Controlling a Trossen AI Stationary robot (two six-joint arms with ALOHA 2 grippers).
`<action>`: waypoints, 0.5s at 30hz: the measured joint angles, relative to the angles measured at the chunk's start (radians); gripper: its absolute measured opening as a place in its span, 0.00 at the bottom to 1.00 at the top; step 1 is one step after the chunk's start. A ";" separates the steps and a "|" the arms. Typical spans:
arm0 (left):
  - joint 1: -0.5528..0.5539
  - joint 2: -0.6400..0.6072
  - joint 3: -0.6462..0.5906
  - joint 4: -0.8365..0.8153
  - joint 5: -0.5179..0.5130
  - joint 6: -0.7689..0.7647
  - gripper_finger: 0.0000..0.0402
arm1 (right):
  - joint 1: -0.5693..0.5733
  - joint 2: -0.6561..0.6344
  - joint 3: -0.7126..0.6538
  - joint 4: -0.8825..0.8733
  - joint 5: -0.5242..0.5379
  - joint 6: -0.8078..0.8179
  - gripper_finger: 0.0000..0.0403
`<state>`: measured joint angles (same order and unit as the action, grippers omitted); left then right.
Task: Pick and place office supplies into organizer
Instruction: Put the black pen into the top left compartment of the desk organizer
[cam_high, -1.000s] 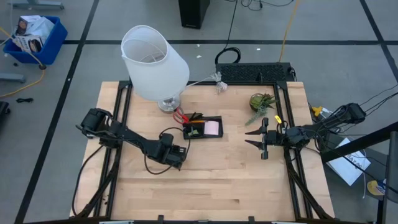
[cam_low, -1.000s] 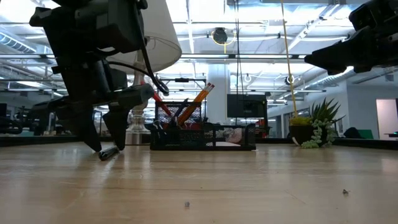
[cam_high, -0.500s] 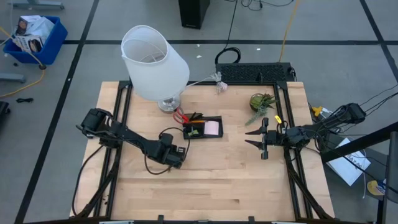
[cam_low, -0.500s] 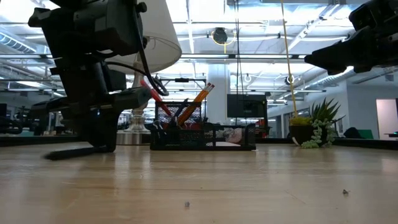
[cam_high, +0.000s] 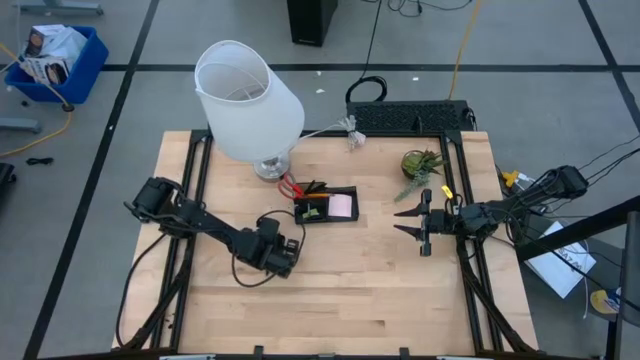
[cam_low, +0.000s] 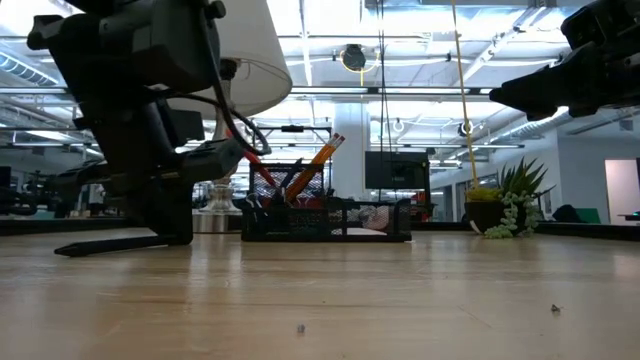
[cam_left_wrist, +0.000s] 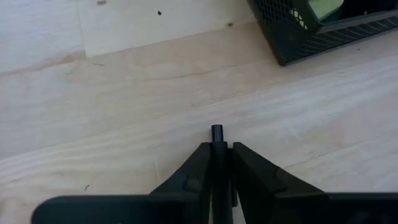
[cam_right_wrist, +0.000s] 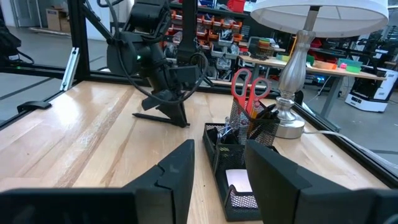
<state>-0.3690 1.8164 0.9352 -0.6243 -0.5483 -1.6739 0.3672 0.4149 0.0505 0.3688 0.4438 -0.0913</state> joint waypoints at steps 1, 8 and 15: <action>-0.003 0.000 0.000 0.000 -0.003 -0.003 0.16 | 0.000 0.000 0.000 0.000 0.000 0.000 0.34; -0.043 0.000 -0.001 0.017 -0.075 -0.016 0.08 | 0.000 0.000 0.000 0.000 0.000 0.000 0.34; -0.075 -0.016 0.000 0.052 -0.123 -0.010 0.09 | 0.000 0.000 0.000 0.000 0.000 0.000 0.34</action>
<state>-0.4438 1.8000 0.9348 -0.5726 -0.6708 -1.6835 0.3672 0.4149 0.0502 0.3690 0.4438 -0.0910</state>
